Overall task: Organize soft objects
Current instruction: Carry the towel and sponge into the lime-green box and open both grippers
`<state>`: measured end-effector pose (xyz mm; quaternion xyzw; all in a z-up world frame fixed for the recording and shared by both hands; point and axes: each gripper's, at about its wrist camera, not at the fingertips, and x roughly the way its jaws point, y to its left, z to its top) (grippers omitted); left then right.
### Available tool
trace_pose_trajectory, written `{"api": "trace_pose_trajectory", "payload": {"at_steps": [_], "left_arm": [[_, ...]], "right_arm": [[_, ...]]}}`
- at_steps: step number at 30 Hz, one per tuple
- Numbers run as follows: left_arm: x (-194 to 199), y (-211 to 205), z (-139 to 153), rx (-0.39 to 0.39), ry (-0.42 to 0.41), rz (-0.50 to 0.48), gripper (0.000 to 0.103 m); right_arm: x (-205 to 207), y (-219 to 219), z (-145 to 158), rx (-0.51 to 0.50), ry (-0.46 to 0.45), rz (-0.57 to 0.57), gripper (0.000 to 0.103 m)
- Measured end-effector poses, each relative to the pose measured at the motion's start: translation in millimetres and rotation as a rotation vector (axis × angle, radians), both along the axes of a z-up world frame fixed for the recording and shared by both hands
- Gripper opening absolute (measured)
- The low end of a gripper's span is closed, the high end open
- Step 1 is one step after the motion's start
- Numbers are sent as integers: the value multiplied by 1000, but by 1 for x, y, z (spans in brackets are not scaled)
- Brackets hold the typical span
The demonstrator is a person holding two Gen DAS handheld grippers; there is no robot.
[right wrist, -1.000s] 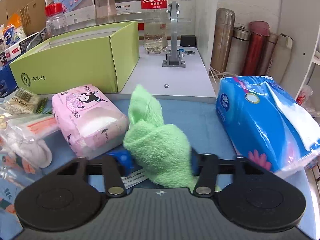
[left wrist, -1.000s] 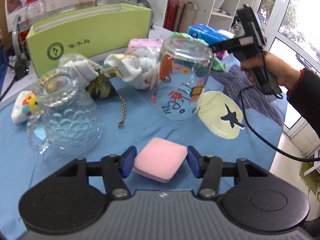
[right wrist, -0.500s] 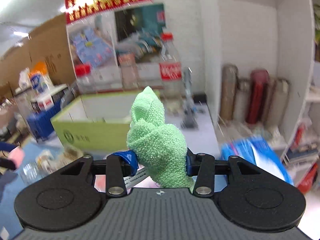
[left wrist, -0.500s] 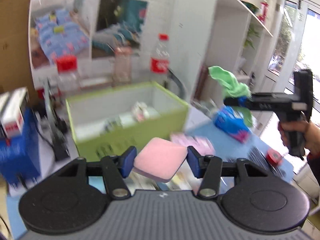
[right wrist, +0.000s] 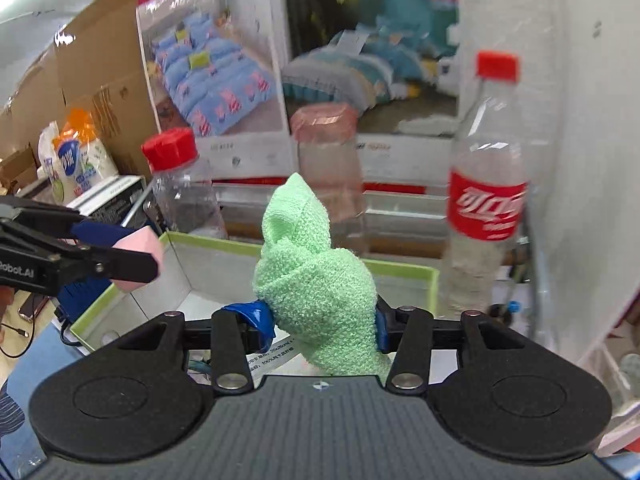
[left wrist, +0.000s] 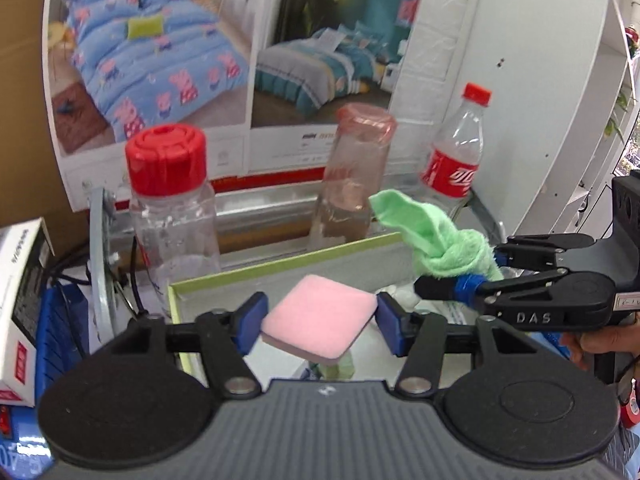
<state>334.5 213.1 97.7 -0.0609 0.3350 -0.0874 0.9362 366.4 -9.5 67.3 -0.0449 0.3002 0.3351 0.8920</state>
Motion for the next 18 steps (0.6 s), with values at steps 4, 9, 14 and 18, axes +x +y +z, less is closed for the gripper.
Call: {"api": "trace_pose_trajectory", "payload": {"at_steps": [4, 9, 14, 18], "left_arm": [[-3, 7, -3, 9, -26, 37, 79], [-16, 11, 4, -4, -46, 45, 80], [-38, 9, 16, 3, -77, 55, 92], [-64, 5, 24, 20, -96, 58, 92]], "right_arm": [[7, 18, -14, -27, 65, 13, 39], [2, 20, -8, 9, 41, -10, 47], [-8, 18, 13, 47, 6, -25, 53], [-26, 16, 26, 40, -27, -20, 55]]}}
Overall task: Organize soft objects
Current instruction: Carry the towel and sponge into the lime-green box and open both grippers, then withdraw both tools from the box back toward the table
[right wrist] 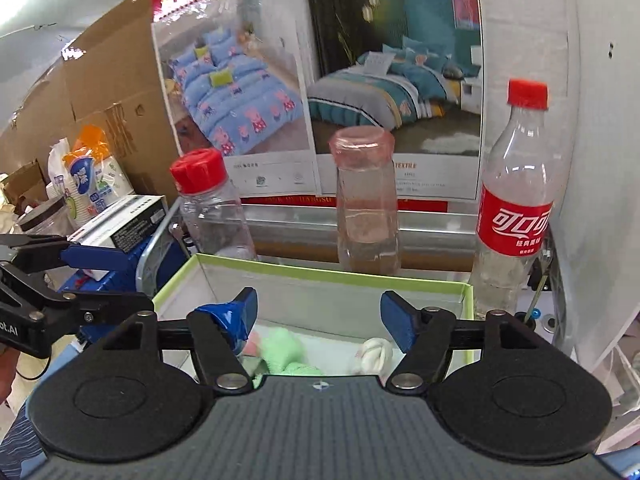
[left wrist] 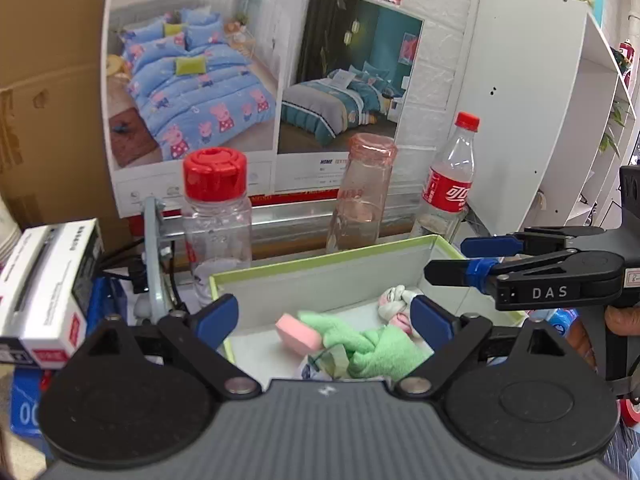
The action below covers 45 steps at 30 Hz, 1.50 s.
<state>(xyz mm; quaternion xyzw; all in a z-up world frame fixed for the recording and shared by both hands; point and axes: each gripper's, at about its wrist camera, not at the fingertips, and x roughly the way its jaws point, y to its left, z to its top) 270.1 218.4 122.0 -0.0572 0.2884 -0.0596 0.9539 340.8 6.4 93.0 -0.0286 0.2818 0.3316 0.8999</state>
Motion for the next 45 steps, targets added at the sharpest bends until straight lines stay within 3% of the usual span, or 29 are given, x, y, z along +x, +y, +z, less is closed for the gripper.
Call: {"api": "trace_pose_trajectory", "payload": {"at_steps": [4, 6, 19, 25, 32, 35, 42, 45], "left_arm": [[-32, 0, 5, -1, -10, 17, 92], [-50, 1, 8, -1, -19, 46, 102], [-152, 22, 10, -75, -125, 196, 102], [-175, 19, -17, 10, -88, 286, 102], [-173, 14, -48, 129, -9, 360, 102], [-176, 11, -53, 177, -23, 380, 102], [-172, 15, -56, 159, 1, 362, 102], [-164, 23, -60, 102, 55, 349, 102]], "right_arm": [[-24, -10, 8, -7, -10, -3, 57], [-39, -19, 10, -8, -12, -12, 58], [-168, -99, 29, -18, -91, -122, 63], [-207, -127, 14, -98, -72, -149, 65], [-222, -148, -24, -37, 32, -202, 66], [-219, -150, -33, -8, 58, -217, 66], [-211, -148, -49, -5, 97, -230, 66], [-208, -145, -50, -10, 96, -225, 67]]}}
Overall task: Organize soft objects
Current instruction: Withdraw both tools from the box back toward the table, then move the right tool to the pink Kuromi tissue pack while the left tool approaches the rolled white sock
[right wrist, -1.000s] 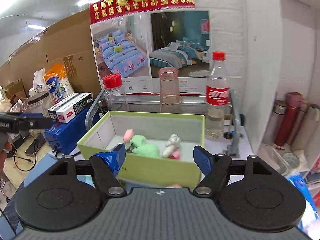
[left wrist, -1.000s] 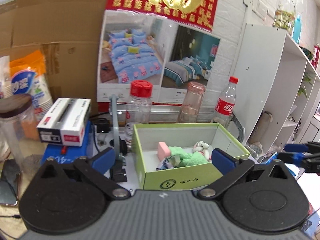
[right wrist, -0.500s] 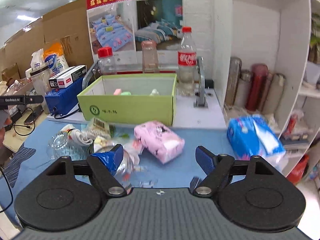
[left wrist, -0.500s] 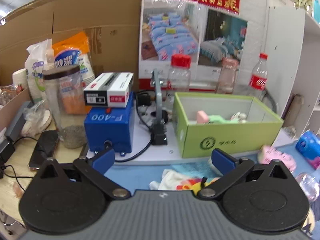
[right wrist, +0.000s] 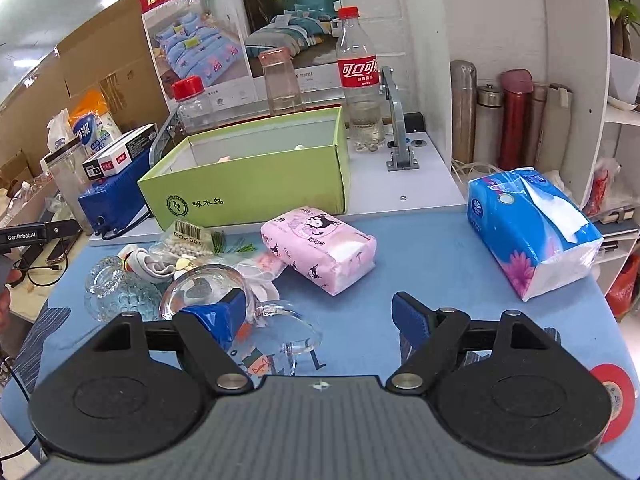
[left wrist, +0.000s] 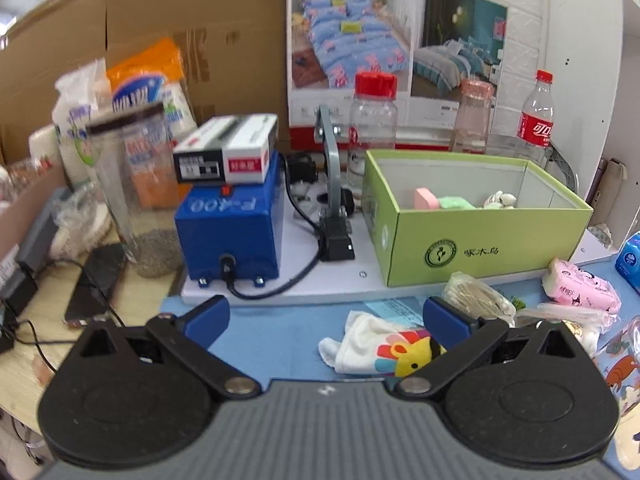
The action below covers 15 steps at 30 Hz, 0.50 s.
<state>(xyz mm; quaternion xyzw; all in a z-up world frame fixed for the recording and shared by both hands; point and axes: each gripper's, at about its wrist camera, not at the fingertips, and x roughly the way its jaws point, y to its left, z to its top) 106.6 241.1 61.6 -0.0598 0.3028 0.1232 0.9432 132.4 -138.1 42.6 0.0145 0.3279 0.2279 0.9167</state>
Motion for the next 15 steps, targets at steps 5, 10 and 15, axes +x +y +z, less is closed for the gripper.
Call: {"api": "trace_pose_trajectory", "payload": {"at_steps": [5, 10, 15], "left_arm": [[-4, 23, -2, -223, -23, 3, 102], [-20, 49, -2, -508, -110, -8, 102], [-22, 54, 8, -463, -131, 41, 102]], "right_arm": [[4, 1, -1, 7, 7, 2, 67], [5, 2, -5, 9, 15, -7, 67], [7, -1, -9, 17, 21, -10, 67]]}}
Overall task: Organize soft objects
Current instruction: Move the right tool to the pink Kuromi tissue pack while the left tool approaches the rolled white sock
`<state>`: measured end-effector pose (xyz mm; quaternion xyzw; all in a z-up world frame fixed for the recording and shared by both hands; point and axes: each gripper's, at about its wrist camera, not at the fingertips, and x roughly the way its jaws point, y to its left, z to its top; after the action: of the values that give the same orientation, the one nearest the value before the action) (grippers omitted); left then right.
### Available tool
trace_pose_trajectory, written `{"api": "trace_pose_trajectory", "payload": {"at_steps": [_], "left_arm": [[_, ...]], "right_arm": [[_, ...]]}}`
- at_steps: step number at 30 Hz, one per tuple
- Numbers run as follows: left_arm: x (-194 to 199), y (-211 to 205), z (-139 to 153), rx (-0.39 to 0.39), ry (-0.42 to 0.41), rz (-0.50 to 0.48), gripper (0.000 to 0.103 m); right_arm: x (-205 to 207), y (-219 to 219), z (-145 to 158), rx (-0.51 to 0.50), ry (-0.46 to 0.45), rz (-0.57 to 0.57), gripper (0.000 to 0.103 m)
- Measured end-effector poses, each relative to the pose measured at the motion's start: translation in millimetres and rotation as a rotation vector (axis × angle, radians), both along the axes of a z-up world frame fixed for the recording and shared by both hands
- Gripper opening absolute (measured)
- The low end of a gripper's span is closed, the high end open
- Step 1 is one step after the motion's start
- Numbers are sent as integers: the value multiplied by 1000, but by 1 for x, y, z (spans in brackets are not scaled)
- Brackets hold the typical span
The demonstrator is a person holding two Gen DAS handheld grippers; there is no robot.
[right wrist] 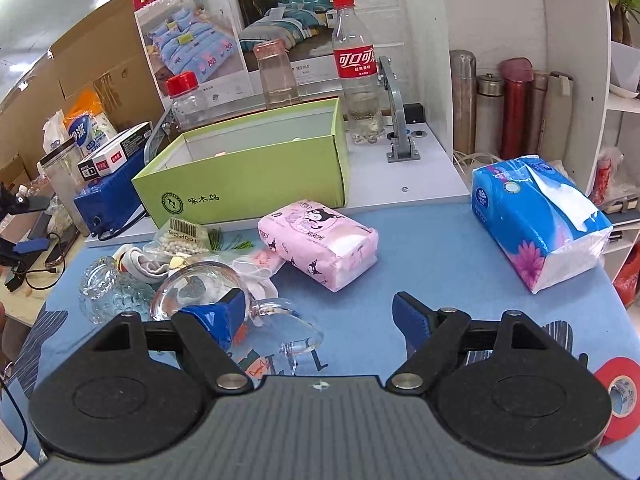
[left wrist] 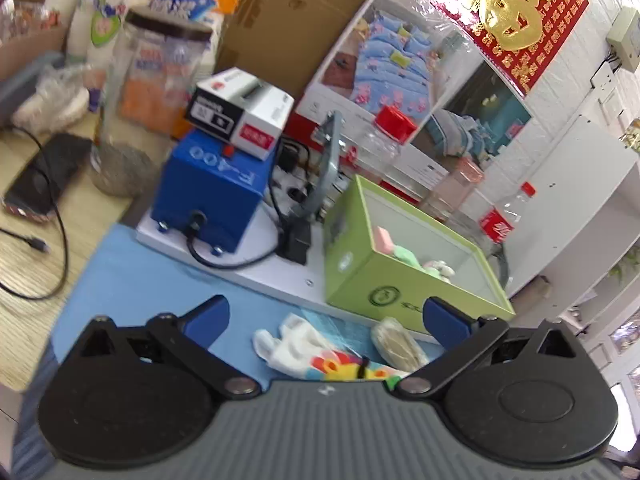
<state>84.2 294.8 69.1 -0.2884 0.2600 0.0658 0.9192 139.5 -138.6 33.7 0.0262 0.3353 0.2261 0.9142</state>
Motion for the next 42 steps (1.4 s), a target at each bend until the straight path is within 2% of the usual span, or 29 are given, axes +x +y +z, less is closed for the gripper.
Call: {"api": "trace_pose_trajectory", "payload": {"at_steps": [4, 6, 9, 12, 14, 18, 20, 22, 27, 34, 36, 38, 40, 42], "left_arm": [[11, -10, -3, 174, 55, 56, 102], [23, -20, -12, 306, 112, 68, 102], [43, -34, -26, 464, 188, 37, 102], [66, -43, -39, 553, 247, -1, 102], [80, -46, -41, 555, 264, -35, 102], [102, -58, -39, 573, 255, -192, 102], [113, -61, -38, 575, 261, -234, 102], [129, -62, -42, 538, 298, -261, 102], [150, -65, -70, 589, 446, -287, 102], [107, -23, -82, 537, 513, -168, 102], [91, -15, -82, 536, 507, -144, 102], [75, -12, -79, 590, 524, -102, 102], [63, -11, -79, 703, 562, -54, 102], [51, -9, -76, 771, 576, -25, 102]], "right_arm": [[9, -3, -7, 9, 17, -8, 67], [14, -5, -9, 8, 24, -13, 68], [22, -8, -11, 18, 25, -26, 68], [31, -8, -11, 21, 29, -33, 68], [36, -7, -8, 22, 19, -28, 68], [46, -3, 2, 22, -13, -18, 68], [50, -2, 5, 23, -20, -16, 68], [52, -2, 4, 21, -21, -6, 68], [55, 0, 0, 38, 2, -7, 68], [47, -9, 9, 41, -26, -23, 68], [45, -13, 11, 55, -32, -35, 68], [41, -15, 12, 68, -37, -40, 68], [37, -15, 13, 77, -36, -39, 68], [31, -15, 15, 80, -40, -25, 68]]}}
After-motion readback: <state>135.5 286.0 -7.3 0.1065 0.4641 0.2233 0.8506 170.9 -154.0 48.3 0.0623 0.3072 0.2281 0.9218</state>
